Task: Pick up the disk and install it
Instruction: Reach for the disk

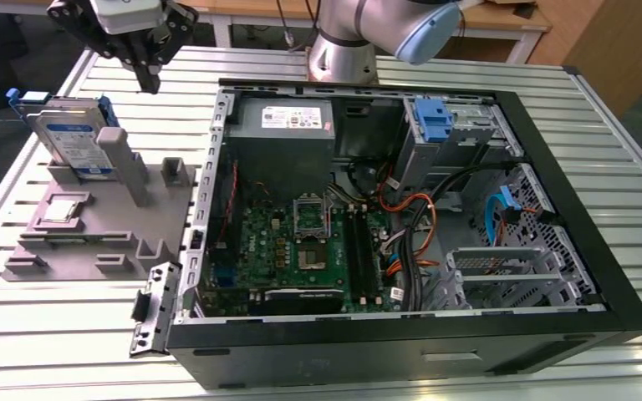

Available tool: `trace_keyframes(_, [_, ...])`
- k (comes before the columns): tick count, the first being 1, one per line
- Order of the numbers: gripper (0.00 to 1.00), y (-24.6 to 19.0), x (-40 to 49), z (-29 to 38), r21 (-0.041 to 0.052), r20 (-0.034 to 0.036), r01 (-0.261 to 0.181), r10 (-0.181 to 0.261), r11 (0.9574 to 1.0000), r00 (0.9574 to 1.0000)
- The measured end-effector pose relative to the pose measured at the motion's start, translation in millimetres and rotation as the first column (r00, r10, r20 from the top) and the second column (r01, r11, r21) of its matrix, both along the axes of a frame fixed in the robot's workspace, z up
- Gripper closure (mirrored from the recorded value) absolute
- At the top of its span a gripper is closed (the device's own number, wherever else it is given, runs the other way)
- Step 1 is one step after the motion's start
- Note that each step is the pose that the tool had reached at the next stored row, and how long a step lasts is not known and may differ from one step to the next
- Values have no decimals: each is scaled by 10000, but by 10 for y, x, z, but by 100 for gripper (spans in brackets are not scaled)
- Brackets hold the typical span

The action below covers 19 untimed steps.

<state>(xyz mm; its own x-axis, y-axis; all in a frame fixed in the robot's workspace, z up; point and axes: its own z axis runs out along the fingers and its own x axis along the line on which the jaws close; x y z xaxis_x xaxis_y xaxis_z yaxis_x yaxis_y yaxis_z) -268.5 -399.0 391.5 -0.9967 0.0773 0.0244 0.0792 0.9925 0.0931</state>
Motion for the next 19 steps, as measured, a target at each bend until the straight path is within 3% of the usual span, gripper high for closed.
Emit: trace_keyframes(19, [89,0,-170,0,8,43,1,-1,10000,10000])
